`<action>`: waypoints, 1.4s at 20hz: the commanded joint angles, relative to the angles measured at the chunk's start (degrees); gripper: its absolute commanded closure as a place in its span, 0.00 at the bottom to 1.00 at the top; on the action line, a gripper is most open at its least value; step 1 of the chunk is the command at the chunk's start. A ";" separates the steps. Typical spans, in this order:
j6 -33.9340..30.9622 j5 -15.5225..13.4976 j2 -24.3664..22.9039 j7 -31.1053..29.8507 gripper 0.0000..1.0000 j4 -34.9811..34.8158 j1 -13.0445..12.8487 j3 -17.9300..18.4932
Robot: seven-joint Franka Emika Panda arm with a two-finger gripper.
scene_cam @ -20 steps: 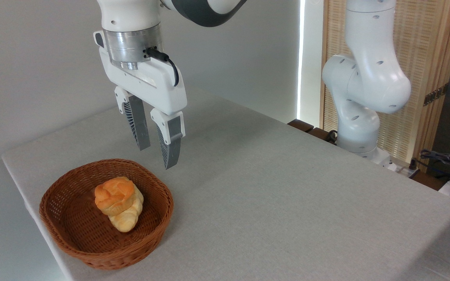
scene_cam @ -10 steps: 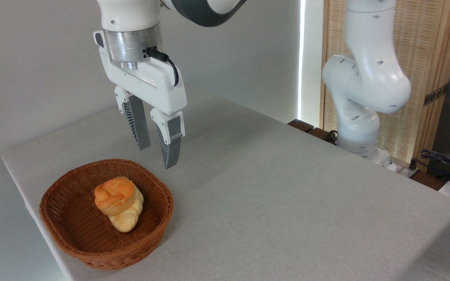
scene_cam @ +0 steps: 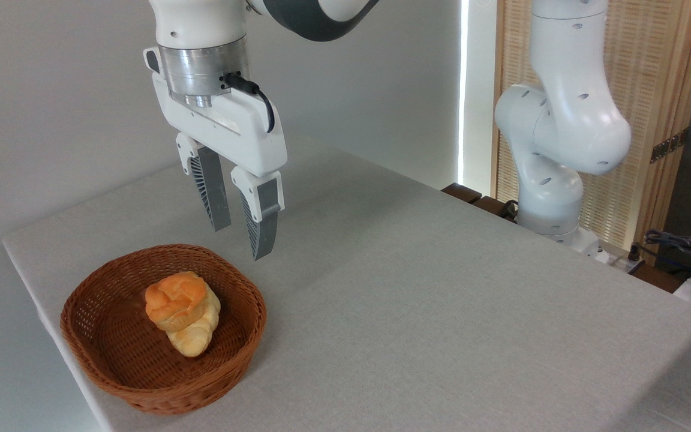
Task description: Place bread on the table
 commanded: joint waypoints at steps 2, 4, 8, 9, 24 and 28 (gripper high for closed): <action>-1.55 -0.73 0.23 -0.05 0.00 0.55 -0.36 0.19; -1.46 -0.73 0.76 -0.05 0.00 0.55 -0.62 0.10; 2.30 -2.49 3.30 -0.14 0.00 0.55 -0.71 -0.87; 4.24 -2.84 3.66 -0.14 0.00 0.37 -0.71 -0.95; 21.66 -4.16 13.77 -0.05 0.00 0.20 -0.71 -5.88; 21.57 -3.72 13.68 1.71 0.33 0.11 -0.62 -5.88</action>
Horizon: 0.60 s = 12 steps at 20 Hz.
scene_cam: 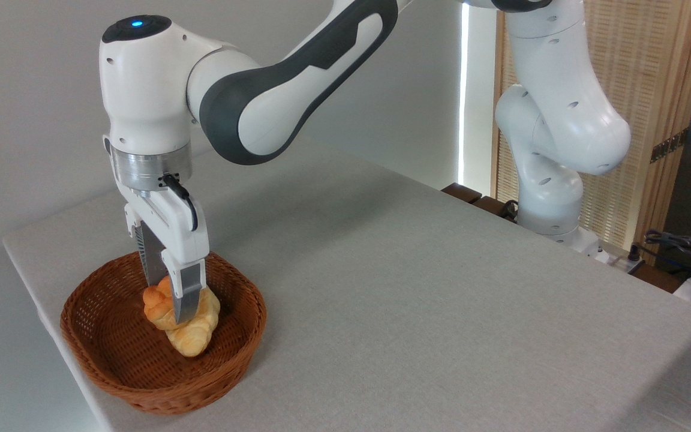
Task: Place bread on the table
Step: 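Lower the open gripper into the basket around the orange bread roll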
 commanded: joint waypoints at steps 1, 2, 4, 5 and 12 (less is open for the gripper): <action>0.34 -0.35 0.03 1.46 0.44 0.32 0.23 -0.04; 0.34 -0.35 0.03 1.55 0.46 0.32 0.23 -0.04; 0.17 -0.35 0.03 1.64 0.46 0.32 0.23 -0.04; 0.08 -0.35 -0.06 1.64 0.46 0.32 0.23 -0.04; -0.45 -0.35 -0.85 0.59 0.46 0.23 0.23 -0.04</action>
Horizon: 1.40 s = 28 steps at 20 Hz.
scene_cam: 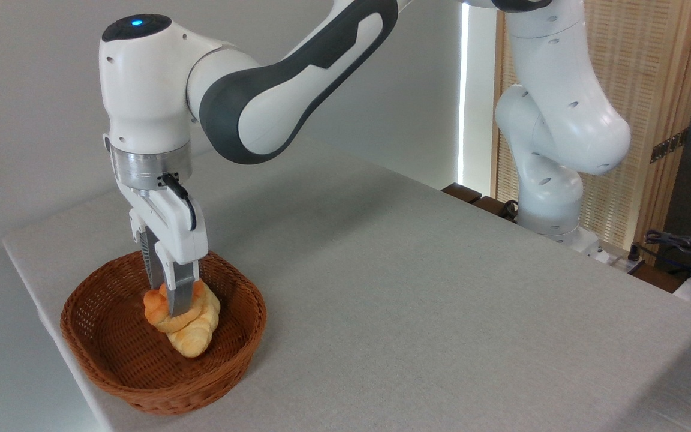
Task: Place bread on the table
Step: 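Lower the open gripper into the basket around the orange bread roll, then close the gripper on the roll and lift it out of the basket, then move the held roll beside the basket and lower it onto the table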
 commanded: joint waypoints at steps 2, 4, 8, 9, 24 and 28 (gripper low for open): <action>-1.49 -0.44 -2.35 -0.69 0.45 0.13 0.27 -0.03; -3.33 -0.79 -4.46 -1.14 0.44 0.13 0.54 0.49; -8.78 -0.79 -9.29 -0.96 0.40 -2.41 0.63 0.67; -9.40 -0.79 -11.04 -1.05 0.40 -3.98 0.63 0.67; -9.93 -0.88 -16.43 -0.35 0.00 -18.50 -4.30 -0.03; -10.02 -0.79 -15.63 -0.35 0.00 -18.50 -5.00 -0.29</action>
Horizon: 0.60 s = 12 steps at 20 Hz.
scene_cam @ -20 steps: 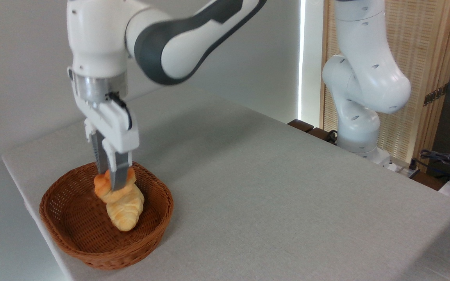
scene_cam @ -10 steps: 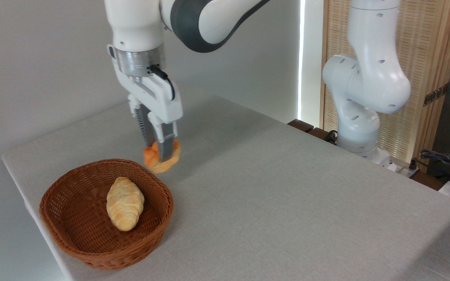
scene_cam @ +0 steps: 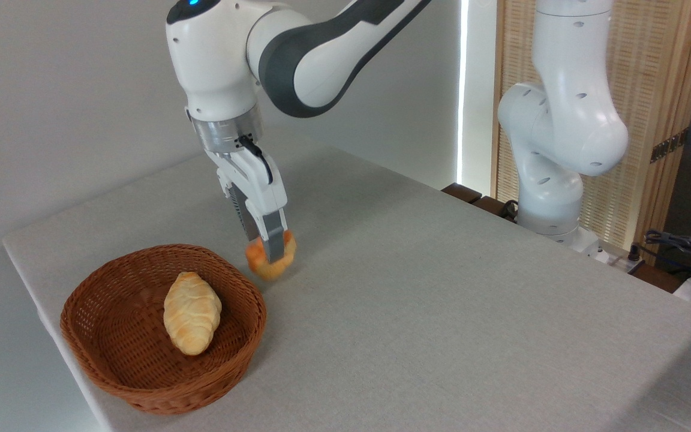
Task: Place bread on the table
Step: 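Move the held roll beside the basket and lower it onto the table, then open the gripper and raise it away from the roll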
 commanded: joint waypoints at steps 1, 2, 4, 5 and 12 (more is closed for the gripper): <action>0.58 -0.78 0.18 0.27 0.00 0.14 -0.46 0.11; 0.58 -0.70 0.27 0.27 0.00 0.14 -0.55 0.11; 0.58 -0.70 0.18 0.27 0.00 0.40 -0.46 0.11; 0.58 -0.61 -0.17 0.27 0.00 0.66 -0.46 0.11; -1.52 0.80 -1.93 -0.52 0.00 7.68 0.42 2.73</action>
